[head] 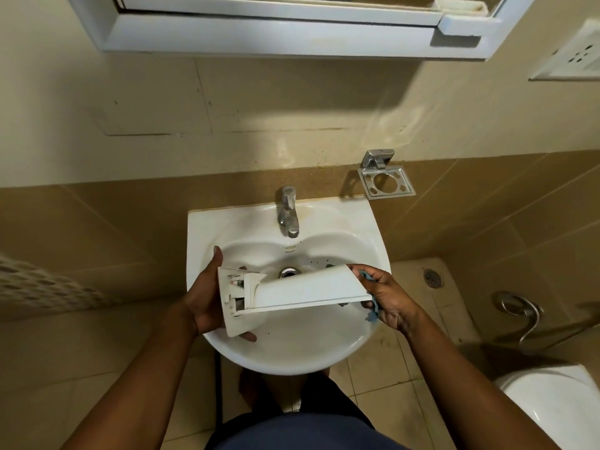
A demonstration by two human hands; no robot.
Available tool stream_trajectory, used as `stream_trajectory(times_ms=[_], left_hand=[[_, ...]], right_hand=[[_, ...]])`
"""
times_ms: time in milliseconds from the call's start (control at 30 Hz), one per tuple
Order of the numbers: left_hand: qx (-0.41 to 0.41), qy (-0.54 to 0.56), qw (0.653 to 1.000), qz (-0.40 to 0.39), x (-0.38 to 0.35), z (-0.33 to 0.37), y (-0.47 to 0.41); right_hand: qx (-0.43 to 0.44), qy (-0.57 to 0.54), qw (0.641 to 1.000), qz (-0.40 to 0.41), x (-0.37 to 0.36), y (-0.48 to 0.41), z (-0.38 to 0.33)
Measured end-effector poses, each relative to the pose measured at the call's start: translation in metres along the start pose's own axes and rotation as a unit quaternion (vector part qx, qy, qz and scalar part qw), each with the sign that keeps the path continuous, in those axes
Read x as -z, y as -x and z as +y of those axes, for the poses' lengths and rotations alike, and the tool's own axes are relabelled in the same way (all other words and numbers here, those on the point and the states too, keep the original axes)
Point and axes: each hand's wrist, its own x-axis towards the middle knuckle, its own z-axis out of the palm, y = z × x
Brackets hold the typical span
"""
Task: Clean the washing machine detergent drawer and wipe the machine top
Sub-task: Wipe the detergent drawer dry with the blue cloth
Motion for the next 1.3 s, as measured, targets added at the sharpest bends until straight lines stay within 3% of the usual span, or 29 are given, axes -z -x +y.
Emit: stream_trajectory(times_ms=[100,267,467,533,667,767,867,967,1033,1100,1167,1300], left_hand=[[-0.040,0.012,0.999,0.009,0.001,0.000,-0.005],[-0.112,-0.037,0.992,-0.045,0.011,-0.005,-0.008],[-0.197,-0.202,0.959,-0.014,0.009,-0.021,-0.019],[-0.243,-0.257,0.934,0.047,-0.001,-0.027,-0.025],[-0.362,-0.267,0.848,0.280,-0.018,-0.042,-0.039],[-0.383,-0.262,0.810,0.357,-0.038,-0.046,-0.035],[-0.391,-0.220,0.823,0.349,-0.048,-0.041,-0.033],[-0.380,-0.087,0.883,0.262,-0.042,-0.032,-0.040],[-0.328,0.036,0.928,0.173,-0.037,-0.022,-0.039],[-0.248,0.096,0.952,0.152,-0.032,-0.012,-0.033],[-0.219,0.101,0.959,0.152,-0.029,-0.006,-0.031],[-0.289,0.069,0.933,0.203,-0.027,-0.011,-0.032]], right_hand=[[-0.051,-0.039,0.997,0.045,-0.001,-0.004,0.009],[-0.131,-0.158,0.975,0.088,-0.003,-0.008,0.019],[-0.222,-0.216,0.948,0.073,-0.006,-0.008,0.016],[-0.230,-0.231,0.942,0.081,-0.002,-0.009,0.015],[-0.195,-0.198,0.959,0.065,0.001,-0.015,0.027],[-0.187,-0.167,0.965,0.076,0.001,-0.016,0.034],[-0.159,-0.056,0.981,0.098,-0.002,-0.019,0.042],[-0.113,0.078,0.983,0.125,-0.007,-0.018,0.041],[-0.082,0.142,0.976,0.144,-0.006,-0.019,0.041],[-0.040,0.193,0.969,0.148,-0.004,-0.019,0.041],[-0.009,0.242,0.961,0.134,-0.004,-0.016,0.037],[0.029,0.239,0.961,0.134,0.002,-0.008,0.017]])
